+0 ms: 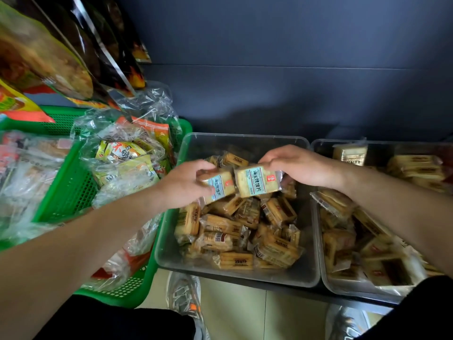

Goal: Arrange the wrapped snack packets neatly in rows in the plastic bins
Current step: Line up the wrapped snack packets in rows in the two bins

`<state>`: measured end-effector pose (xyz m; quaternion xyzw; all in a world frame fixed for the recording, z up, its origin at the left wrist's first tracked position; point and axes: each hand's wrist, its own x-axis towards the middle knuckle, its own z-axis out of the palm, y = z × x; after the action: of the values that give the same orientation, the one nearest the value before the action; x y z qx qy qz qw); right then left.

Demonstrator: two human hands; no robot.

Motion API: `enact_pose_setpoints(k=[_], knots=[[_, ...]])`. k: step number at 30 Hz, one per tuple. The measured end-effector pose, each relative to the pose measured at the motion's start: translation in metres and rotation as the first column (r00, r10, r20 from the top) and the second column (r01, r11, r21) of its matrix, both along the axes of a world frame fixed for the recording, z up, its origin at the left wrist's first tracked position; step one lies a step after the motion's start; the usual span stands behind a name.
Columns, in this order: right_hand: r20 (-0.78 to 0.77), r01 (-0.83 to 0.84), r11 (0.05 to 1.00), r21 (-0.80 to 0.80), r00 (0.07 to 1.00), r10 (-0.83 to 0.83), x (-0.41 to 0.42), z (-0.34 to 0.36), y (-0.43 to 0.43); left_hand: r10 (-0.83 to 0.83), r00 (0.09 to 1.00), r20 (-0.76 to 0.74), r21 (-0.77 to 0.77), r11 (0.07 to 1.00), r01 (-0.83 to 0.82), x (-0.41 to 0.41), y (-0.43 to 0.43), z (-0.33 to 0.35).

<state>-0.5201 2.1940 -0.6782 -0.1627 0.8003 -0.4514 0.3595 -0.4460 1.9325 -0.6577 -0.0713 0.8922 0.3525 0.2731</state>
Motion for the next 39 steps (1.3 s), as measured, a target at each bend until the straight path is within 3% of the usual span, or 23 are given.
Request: enact_pose_setpoints(k=[4, 9, 12, 16, 22, 25, 29, 31, 36, 39], knots=[[0.043, -0.098, 0.995, -0.029, 0.994, 0.099, 0.011, 0.001, -0.015, 0.174, 0.984, 0.035, 0.216, 0.96, -0.178, -0.003, -0.008, 0.011], [-0.008, 0.087, 0.986, -0.142, 0.996, -0.089, 0.021, -0.002, -0.041, 0.146, 0.979, 0.144, 0.351, 0.917, -0.188, 0.003, -0.002, 0.009], [-0.062, 0.158, 0.975, -0.157, 0.984, -0.169, 0.023, -0.007, -0.052, -0.007, 0.999, 0.041, 0.178, 0.984, -0.001, 0.004, -0.006, 0.007], [-0.251, 0.147, 0.98, 0.13, 0.962, -0.111, -0.004, -0.029, -0.049, -0.032, 0.994, -0.101, -0.072, 0.997, 0.025, -0.006, -0.032, 0.006], [-0.387, 0.077, 0.926, 0.37, 0.919, 0.078, -0.017, -0.066, -0.082, 0.131, 0.959, -0.251, -0.064, 0.986, -0.152, -0.02, -0.071, 0.001], [-0.45, 0.139, 0.902, 0.408, 0.89, 0.066, -0.019, -0.078, -0.094, 0.147, 0.955, -0.258, -0.076, 0.982, -0.172, -0.023, -0.078, -0.002], [-0.459, 0.069, 0.861, 0.504, 0.866, 0.199, -0.009, -0.086, -0.1, 0.12, 0.956, -0.267, -0.069, 0.987, -0.143, -0.024, -0.078, -0.005], [-0.491, 0.07, 0.867, 0.494, 0.845, 0.212, -0.01, -0.085, -0.098, 0.121, 0.957, -0.265, -0.059, 0.988, -0.141, -0.024, -0.077, -0.006], [-0.462, 0.001, 0.962, 0.273, 0.877, 0.131, -0.005, -0.048, -0.072, 0.108, 0.956, -0.274, -0.061, 0.99, -0.13, -0.025, -0.078, -0.004], [-0.435, -0.061, 0.966, 0.25, 0.885, 0.168, 0.016, -0.023, -0.053, 0.077, 0.96, -0.268, -0.082, 0.991, -0.103, -0.025, -0.073, -0.002]])
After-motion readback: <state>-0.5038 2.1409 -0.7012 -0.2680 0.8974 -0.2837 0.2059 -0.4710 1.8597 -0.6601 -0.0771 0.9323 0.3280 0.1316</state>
